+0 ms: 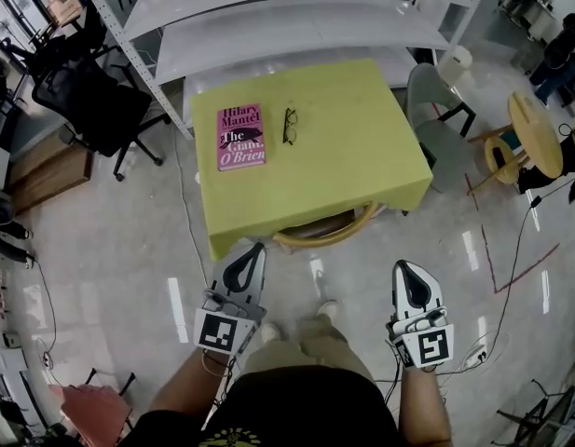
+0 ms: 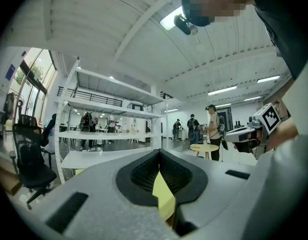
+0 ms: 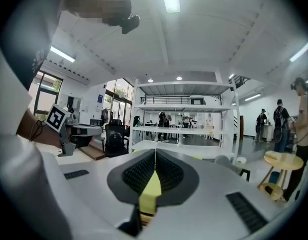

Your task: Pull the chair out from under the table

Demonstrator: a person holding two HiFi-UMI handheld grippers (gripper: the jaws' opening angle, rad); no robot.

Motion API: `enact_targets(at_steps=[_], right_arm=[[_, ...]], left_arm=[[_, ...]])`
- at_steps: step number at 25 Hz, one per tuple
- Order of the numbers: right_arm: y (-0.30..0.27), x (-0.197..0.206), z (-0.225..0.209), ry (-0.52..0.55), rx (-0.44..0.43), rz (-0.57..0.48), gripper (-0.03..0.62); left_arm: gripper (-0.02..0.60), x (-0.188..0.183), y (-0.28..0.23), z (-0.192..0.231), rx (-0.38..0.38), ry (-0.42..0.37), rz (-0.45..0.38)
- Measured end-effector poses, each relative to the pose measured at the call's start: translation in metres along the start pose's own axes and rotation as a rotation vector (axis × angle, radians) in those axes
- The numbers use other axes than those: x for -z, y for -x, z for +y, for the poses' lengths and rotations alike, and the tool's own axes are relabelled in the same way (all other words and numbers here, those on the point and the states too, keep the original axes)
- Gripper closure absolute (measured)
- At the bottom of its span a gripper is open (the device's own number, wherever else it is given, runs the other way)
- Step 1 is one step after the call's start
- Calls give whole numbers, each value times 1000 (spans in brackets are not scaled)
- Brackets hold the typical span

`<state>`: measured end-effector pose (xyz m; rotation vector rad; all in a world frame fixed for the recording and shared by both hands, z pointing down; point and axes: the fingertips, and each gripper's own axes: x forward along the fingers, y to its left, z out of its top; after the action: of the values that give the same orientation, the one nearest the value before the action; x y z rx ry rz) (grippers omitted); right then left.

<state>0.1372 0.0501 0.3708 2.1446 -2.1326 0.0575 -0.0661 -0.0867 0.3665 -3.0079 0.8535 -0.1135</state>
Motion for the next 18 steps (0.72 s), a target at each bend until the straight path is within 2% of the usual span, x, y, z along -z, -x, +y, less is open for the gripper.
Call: enact_targets(at_steps=[8,15,18], right_arm=[[-16,-3,-44,-1,-39,-33,583],[-37,2,-61,-1,-105,-30,583],[-50,3,-61,15,-132,-27,583]], left_arm=[[572,-18,-39,-15,-23,-37,-23],[572,-15,-46,-14,-73,-62,10],[572,-5,-48,-12,-78,-81,61]])
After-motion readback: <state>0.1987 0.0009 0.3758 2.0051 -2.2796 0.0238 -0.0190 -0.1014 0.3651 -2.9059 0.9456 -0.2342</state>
